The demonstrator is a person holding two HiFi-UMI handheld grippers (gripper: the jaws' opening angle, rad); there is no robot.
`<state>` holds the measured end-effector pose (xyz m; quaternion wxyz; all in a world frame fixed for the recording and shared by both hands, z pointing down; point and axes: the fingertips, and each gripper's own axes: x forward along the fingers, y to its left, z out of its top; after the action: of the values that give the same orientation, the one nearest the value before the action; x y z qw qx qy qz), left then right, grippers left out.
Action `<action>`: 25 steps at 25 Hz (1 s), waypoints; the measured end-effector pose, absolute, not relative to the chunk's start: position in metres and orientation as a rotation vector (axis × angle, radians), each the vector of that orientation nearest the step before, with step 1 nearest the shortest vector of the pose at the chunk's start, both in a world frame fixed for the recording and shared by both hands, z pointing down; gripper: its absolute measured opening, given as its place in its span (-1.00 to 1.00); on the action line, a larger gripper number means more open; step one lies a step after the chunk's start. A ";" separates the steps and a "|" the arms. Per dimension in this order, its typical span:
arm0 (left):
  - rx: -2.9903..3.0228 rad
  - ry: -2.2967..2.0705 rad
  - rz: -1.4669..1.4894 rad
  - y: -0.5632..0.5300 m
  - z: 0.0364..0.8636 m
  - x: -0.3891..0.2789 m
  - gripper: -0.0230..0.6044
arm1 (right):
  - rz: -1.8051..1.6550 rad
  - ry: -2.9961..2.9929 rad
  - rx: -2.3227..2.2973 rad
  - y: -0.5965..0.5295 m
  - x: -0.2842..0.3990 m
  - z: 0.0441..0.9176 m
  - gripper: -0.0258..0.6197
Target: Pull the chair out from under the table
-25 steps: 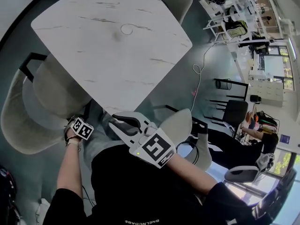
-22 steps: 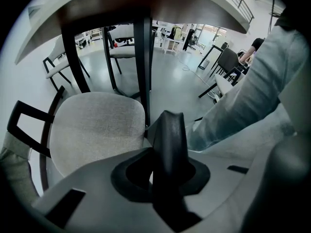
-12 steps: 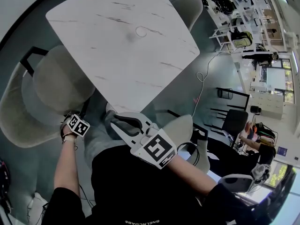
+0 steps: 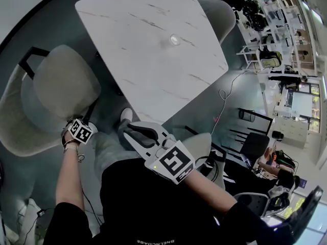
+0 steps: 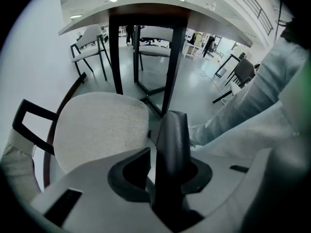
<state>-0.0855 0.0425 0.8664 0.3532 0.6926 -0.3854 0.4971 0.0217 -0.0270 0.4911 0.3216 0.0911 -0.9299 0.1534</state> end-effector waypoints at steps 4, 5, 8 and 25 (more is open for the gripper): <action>1.733 -1.053 1.250 0.061 0.867 -0.114 -0.57 | 0.403 -2.427 0.185 -0.016 0.004 0.492 -0.73; 1.718 -1.068 1.241 0.067 0.867 -0.122 -0.57 | 0.396 -2.430 0.165 -0.012 -0.001 0.492 -0.73; 1.675 -1.114 1.203 0.082 0.864 -0.144 -0.56 | 0.379 -2.434 0.112 -0.001 -0.016 0.494 -0.73; 1.382 -1.346 0.993 0.218 0.863 -0.217 -0.53 | 0.325 -2.386 -0.193 0.083 -0.078 0.501 -0.73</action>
<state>-0.2168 0.2183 0.8630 0.4668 0.5633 -0.5486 0.4046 -0.0779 0.0825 0.5013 0.3550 -0.0747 -0.9233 0.1258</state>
